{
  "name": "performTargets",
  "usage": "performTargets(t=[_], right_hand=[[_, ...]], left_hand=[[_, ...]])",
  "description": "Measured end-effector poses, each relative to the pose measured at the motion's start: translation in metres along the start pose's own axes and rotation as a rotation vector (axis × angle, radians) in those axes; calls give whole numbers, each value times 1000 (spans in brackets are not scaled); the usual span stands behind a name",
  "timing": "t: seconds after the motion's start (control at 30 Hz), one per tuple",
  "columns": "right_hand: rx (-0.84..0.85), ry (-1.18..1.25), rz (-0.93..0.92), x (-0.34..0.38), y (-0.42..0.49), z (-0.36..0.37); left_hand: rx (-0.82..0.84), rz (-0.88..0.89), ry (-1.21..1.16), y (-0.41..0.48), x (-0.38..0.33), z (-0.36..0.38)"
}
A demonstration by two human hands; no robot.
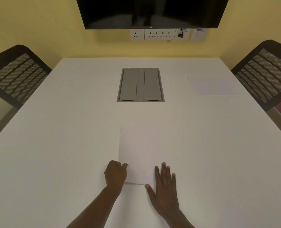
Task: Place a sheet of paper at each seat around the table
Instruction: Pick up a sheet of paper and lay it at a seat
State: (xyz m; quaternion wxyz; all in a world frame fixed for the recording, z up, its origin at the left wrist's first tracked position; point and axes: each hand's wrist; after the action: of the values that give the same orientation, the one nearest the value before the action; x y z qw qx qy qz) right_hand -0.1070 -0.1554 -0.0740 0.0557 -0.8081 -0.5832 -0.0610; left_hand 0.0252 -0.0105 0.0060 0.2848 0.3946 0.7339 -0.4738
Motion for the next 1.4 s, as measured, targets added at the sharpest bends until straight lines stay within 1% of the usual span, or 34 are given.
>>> performTargets(t=[0.2, 0.37, 0.5, 0.6, 0.7, 0.77, 0.87, 1.03, 1.13, 1.2, 1.27, 1.4], right_hand=[[4, 36, 22, 0, 1, -2], [33, 23, 22, 1, 1, -1], [31, 28, 30, 0, 1, -1], [54, 33, 24, -2, 2, -1], [102, 58, 36, 0, 2, -9], [108, 129, 88, 5, 3, -22], [114, 300, 189, 16, 0, -56], [172, 662, 457, 33, -15, -126], [264, 882, 603, 36, -31, -161], [292, 1031, 621, 35, -46, -181], [277, 1107, 607, 36, -63, -200], [162, 1218, 617, 45, -94, -235]], left_hand=[[-96, 140, 73, 2, 0, -2], [-85, 150, 79, 6, 1, -6], [-135, 174, 53, 8, -3, -13], [-151, 183, 32, 8, -6, -22], [-134, 200, -3, 5, -9, -34], [-116, 214, -30, 0, -13, -43], [-87, 245, -76, -16, -17, -60], [-11, 296, -143, -63, -24, -99], [41, 318, -198, -95, -26, -126], [93, 337, -234, -117, -26, -144], [153, 359, -261, -138, -26, -163], [309, 401, -319, -176, -25, -199]])
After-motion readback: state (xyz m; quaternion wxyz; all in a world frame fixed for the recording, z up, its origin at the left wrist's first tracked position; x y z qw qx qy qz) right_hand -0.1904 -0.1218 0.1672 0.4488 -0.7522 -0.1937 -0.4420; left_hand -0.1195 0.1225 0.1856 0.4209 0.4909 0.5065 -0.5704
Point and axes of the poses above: each hand's wrist, its own y-axis towards the middle knuckle, its own z-axis out of the palm, x = y × z, and after that the axes turned 13 degrees about -y, right-handed
